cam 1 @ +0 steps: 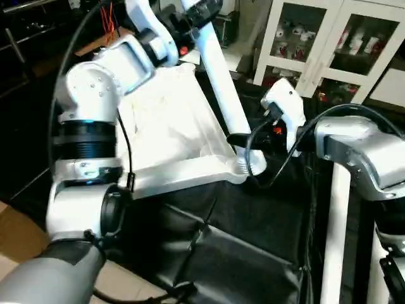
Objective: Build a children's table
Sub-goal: Insert table leg to table base
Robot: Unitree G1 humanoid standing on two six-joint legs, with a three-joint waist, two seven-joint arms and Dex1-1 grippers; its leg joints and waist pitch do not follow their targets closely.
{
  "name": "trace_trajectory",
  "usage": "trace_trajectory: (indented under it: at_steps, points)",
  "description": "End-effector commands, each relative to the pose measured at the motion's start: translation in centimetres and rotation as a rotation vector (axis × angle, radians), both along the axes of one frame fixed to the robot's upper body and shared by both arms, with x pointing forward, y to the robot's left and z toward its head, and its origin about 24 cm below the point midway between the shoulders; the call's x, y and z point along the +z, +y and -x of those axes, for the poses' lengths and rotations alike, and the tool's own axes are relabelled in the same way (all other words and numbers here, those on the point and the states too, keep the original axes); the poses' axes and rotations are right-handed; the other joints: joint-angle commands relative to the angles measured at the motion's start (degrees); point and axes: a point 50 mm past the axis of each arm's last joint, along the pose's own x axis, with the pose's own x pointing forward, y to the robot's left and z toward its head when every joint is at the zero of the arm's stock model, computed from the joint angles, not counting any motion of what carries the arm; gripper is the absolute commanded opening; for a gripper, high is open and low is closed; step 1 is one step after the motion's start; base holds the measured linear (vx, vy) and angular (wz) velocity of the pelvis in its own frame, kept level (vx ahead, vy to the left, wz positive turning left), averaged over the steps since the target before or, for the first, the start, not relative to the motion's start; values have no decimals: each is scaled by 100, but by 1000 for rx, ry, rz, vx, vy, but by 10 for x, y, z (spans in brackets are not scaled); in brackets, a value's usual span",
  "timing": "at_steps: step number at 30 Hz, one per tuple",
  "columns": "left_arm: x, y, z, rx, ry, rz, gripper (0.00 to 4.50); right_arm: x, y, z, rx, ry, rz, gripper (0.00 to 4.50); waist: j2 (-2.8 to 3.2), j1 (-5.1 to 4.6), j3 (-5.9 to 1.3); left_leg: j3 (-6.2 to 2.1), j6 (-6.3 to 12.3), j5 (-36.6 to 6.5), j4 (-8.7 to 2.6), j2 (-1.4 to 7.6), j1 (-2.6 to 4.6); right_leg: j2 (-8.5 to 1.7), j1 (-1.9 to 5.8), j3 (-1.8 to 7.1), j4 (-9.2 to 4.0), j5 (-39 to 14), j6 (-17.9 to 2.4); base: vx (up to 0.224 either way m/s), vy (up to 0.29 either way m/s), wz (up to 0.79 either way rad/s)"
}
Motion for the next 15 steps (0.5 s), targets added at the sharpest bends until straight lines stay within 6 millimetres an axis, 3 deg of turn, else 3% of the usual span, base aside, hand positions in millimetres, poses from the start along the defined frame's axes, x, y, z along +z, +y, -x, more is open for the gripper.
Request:
trace_trajectory:
  at_steps: [1, 3, 5, 11, 15]
  points:
    - [0, -11, 15, -195, -88, 15, 229, 22, 2, 10, 143, -33, -131, 186, 35, 36, -462, -130, 299, -715, -383, 276, 58, -327, 414, 280, -284, -735, -1550, 0, 0, 0]
    - [0, -10, 17, -214, -100, 28, 248, 22, 1, 11, 145, -27, -137, 184, 62, 38, -454, -122, 330, -693, -380, 274, 72, -304, 390, 275, -278, -673, -1585, 0, 0, 0]
    - [-2, -10, 23, -285, -112, 41, 271, 24, -2, 12, 159, -22, -154, 184, 71, 43, -435, -127, 240, -841, -394, 280, 85, -314, 391, 271, -300, -909, -1550, 0, 0, 0]
    - [-7, -10, 30, -366, -127, 7, 316, 24, -4, 16, 203, -4, -164, 184, 61, 20, -414, -132, 36, -1107, -410, 263, 106, -307, 380, 271, -378, -1548, -1252, 0, 0, 0]
    - [-8, -8, 29, -356, -153, -21, 353, 23, -8, 20, 226, 15, -149, 184, 54, 24, -426, -139, 81, -987, -408, 256, 87, -300, 396, 268, -375, -1505, -1194, 0, 0, 0]
